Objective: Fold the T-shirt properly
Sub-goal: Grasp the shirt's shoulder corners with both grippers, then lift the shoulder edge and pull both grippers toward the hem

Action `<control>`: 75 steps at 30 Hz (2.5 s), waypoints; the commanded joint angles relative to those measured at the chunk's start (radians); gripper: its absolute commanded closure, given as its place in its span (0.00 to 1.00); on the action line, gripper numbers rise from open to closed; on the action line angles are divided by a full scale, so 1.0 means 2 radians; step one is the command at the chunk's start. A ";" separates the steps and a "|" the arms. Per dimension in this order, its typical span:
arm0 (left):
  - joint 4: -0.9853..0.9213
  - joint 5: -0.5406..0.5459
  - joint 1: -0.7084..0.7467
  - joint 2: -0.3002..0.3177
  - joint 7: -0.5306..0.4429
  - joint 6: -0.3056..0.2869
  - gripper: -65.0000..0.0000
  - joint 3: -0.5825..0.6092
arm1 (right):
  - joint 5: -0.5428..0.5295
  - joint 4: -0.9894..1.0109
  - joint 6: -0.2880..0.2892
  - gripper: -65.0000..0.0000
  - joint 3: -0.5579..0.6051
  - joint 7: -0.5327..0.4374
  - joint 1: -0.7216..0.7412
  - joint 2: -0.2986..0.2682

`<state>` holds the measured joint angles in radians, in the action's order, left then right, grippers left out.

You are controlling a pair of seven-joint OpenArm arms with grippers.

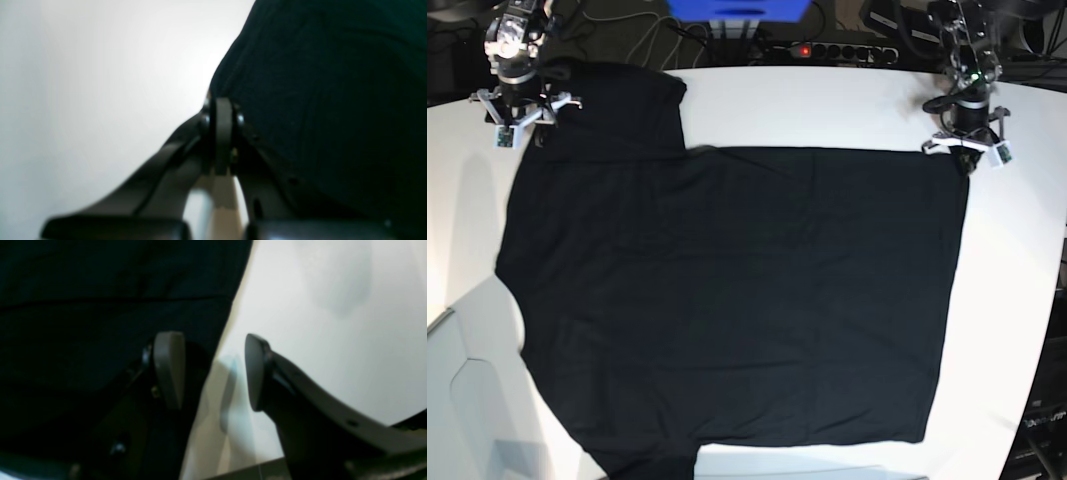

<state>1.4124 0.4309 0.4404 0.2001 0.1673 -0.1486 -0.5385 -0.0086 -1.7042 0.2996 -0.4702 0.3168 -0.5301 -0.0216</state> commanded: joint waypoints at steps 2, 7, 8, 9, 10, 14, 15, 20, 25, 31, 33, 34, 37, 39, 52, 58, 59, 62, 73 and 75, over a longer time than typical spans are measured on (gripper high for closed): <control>0.003 -0.002 0.005 0.005 0.007 0.003 1.00 -0.010 | 0.002 -0.004 0.004 0.55 0.003 0.002 -0.004 -0.001; 0.003 -0.002 0.005 0.006 0.007 0.003 1.00 -0.010 | 0.002 -0.004 0.061 0.71 0.015 0.002 -0.006 -0.002; 0.003 -0.002 0.005 0.006 0.007 0.003 1.00 -0.010 | 0.002 -0.004 0.072 0.77 0.015 0.002 -0.006 0.000; 0.003 -0.002 0.005 0.006 0.007 0.003 1.00 -0.010 | 0.002 -0.004 0.075 0.81 0.015 0.002 -0.006 0.000; 0.003 -0.002 0.005 0.006 0.007 0.003 1.00 -0.010 | 0.002 -0.004 0.075 0.87 0.017 0.005 -0.006 0.000; 0.015 -0.002 0.012 0.006 0.007 0.003 1.00 -0.011 | 0.002 -0.009 0.075 1.00 0.018 0.049 -0.004 -0.002; 0.021 -0.002 0.012 0.006 0.007 0.003 1.00 -0.011 | 0.002 -0.013 0.075 1.00 0.017 0.053 -0.005 -0.003; 0.058 -0.003 0.021 0.006 0.007 0.004 1.00 -0.011 | 0.002 -0.054 0.076 1.00 0.014 0.053 -0.007 -0.003; 0.078 -0.003 0.022 0.003 0.008 0.004 1.00 -0.034 | 0.002 -0.106 0.076 1.00 0.013 0.056 -0.008 0.000; 0.078 -0.003 0.023 0.005 0.008 0.004 1.00 -0.044 | 0.002 -0.138 0.076 1.00 0.005 0.055 -0.007 0.000; 0.078 -0.003 0.029 0.005 0.008 0.004 1.00 -0.050 | 0.002 -0.142 0.076 1.00 0.002 0.054 -0.007 0.000; 0.079 -0.003 0.030 0.005 0.008 0.004 1.00 -0.050 | 0.002 -0.143 0.076 1.00 0.002 0.053 -0.007 0.000; 0.082 -0.003 0.030 0.005 0.008 0.004 1.00 -0.050 | 0.001 -0.143 0.076 1.00 0.003 0.052 -0.003 0.000; 0.082 -0.002 0.028 0.005 0.008 0.004 1.00 -0.054 | 0.001 -0.143 0.076 1.00 0.005 0.051 0.005 0.000; 0.117 -0.002 -0.031 0.002 0.021 0.008 1.00 -0.059 | 0.001 -0.139 0.077 1.00 0.005 0.057 0.117 -0.003; 0.115 -0.003 -0.114 0.005 0.109 0.006 1.00 -0.060 | 0.002 -0.112 0.077 1.00 0.008 0.058 0.189 -0.009; 0.115 -0.003 -0.129 0.005 0.119 0.006 1.00 -0.060 | 0.002 -0.100 0.077 1.00 0.008 0.058 0.205 -0.012; 0.113 -0.004 -0.171 0.005 0.142 0.006 1.00 -0.060 | 0.002 -0.058 0.077 1.00 0.008 0.058 0.246 -0.020; 0.047 -0.064 -0.284 0.005 0.162 0.005 1.00 -0.056 | 0.003 0.055 0.077 1.00 0.008 0.058 0.352 -0.049; 0.035 -0.064 -0.287 0.005 0.162 0.005 1.00 -0.056 | 0.003 0.072 0.077 1.00 0.008 0.058 0.361 -0.049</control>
<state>1.4654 0.3027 -0.1143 0.1940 0.5205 -0.1425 -0.6464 0.0029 -1.5417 0.4530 -0.4507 0.4580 0.1722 -0.1078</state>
